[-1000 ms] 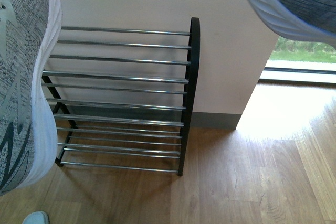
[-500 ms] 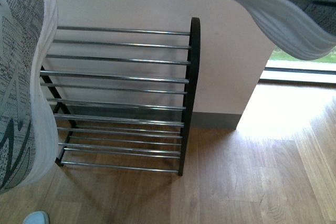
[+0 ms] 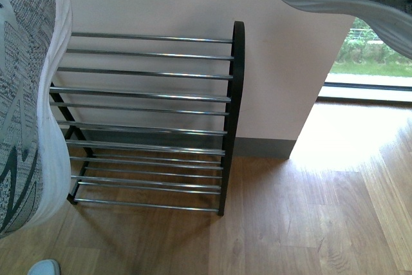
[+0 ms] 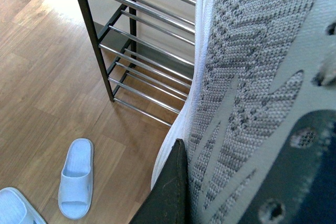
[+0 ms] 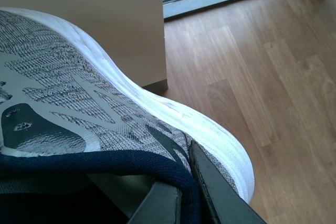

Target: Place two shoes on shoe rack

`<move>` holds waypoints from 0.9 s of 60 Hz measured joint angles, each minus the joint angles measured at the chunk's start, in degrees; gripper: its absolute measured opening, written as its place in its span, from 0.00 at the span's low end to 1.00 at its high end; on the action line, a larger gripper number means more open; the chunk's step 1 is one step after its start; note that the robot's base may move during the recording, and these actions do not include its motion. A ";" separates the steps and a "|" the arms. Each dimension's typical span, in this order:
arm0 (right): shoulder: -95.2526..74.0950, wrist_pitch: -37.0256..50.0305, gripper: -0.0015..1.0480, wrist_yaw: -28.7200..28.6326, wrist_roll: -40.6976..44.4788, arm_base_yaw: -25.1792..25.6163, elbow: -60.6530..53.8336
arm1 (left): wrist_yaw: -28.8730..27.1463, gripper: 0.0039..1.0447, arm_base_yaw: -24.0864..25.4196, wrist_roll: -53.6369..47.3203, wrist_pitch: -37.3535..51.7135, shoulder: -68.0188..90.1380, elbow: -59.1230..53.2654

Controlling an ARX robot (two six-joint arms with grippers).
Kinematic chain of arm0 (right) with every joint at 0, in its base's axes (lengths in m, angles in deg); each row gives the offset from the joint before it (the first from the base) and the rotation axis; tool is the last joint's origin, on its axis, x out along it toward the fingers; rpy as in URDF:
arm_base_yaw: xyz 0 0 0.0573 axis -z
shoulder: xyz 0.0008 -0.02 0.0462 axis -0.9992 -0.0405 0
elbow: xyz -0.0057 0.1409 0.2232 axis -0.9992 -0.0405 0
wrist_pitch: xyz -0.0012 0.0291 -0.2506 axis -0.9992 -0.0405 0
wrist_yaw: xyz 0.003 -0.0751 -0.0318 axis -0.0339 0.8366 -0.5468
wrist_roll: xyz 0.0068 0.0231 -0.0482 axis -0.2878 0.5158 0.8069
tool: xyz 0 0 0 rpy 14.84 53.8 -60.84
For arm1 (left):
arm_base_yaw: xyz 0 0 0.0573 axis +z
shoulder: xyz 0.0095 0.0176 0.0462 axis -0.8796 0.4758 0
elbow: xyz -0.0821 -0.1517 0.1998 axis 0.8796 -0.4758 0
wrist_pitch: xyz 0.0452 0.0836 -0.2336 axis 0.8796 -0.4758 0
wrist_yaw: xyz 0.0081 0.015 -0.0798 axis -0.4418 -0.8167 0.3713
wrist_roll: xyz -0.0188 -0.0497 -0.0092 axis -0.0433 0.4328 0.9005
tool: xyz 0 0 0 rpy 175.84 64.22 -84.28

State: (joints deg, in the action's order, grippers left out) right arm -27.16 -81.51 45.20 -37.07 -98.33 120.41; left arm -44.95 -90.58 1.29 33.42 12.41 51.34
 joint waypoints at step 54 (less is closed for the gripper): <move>-11.19 -21.24 0.02 15.65 -28.09 -6.40 16.68 | -0.07 0.02 0.00 0.00 0.00 0.00 0.00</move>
State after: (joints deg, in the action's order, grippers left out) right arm -38.35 -102.75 60.85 -65.15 -104.74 137.09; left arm -45.02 -90.58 1.29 33.42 12.41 51.34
